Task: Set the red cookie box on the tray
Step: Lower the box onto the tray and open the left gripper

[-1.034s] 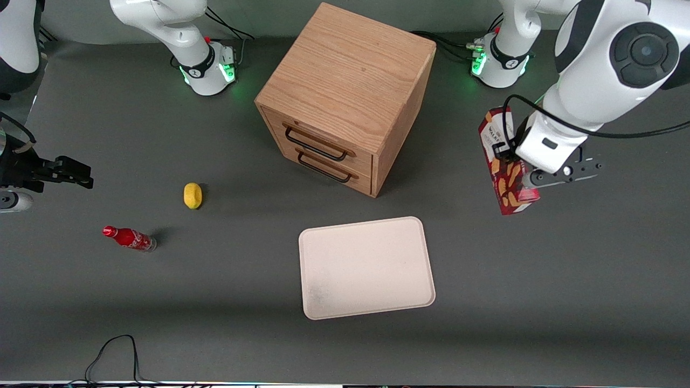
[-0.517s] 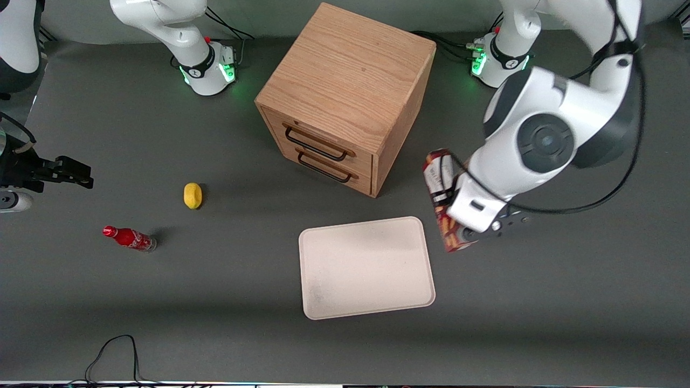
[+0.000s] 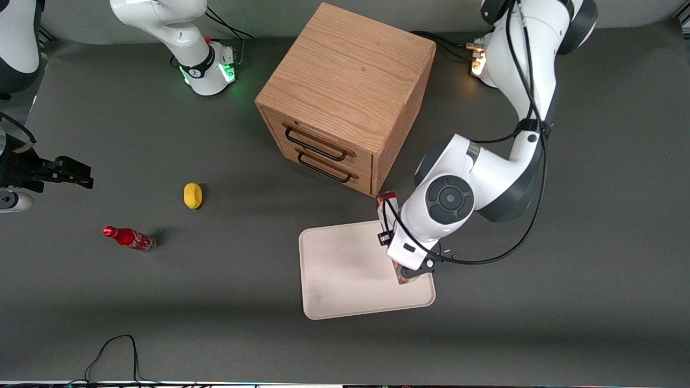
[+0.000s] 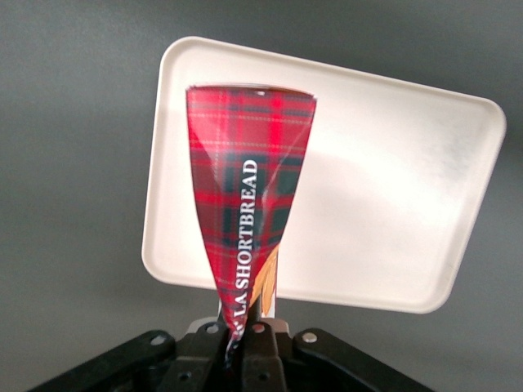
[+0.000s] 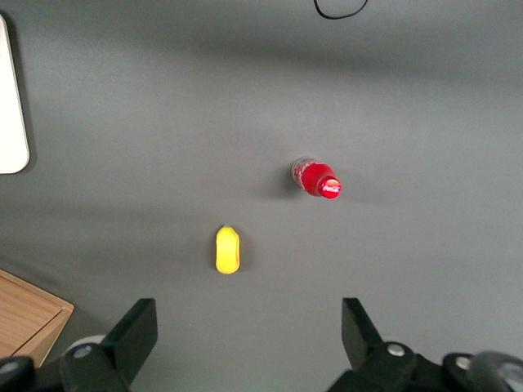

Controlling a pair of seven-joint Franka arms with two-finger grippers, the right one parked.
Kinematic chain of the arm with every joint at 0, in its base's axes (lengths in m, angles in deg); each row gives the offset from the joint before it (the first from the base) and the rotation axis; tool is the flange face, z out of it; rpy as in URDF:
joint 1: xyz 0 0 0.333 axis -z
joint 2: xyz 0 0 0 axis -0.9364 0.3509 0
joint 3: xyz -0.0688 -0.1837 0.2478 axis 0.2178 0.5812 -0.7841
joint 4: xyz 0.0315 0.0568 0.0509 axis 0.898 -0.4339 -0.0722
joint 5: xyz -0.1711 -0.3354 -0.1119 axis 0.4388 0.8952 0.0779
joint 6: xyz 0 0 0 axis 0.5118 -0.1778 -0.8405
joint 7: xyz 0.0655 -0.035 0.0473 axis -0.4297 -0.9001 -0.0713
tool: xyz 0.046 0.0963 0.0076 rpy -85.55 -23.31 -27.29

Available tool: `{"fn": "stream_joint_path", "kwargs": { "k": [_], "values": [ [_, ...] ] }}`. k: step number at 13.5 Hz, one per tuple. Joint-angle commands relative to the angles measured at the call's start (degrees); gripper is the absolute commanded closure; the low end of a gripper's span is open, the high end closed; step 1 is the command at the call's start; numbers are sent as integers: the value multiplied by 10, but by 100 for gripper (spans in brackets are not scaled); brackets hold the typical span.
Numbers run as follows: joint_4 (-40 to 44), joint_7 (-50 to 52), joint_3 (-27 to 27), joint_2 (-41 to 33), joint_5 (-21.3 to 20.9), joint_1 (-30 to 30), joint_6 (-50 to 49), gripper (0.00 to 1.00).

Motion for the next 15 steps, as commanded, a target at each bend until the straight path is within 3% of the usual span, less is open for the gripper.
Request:
{"fn": "stream_joint_path", "kwargs": {
  "k": [1, 4, 7, 15],
  "values": [
    [-15, -39, -2, 2, -14, 2, 18, 100],
    [-77, -107, -7, 3, -25, -5, 68, 100],
    [-130, -103, -8, 4, -24, -9, 145, 100],
    [-133, -118, -11, 28, -24, -27, 161, 100]
  ]
}}
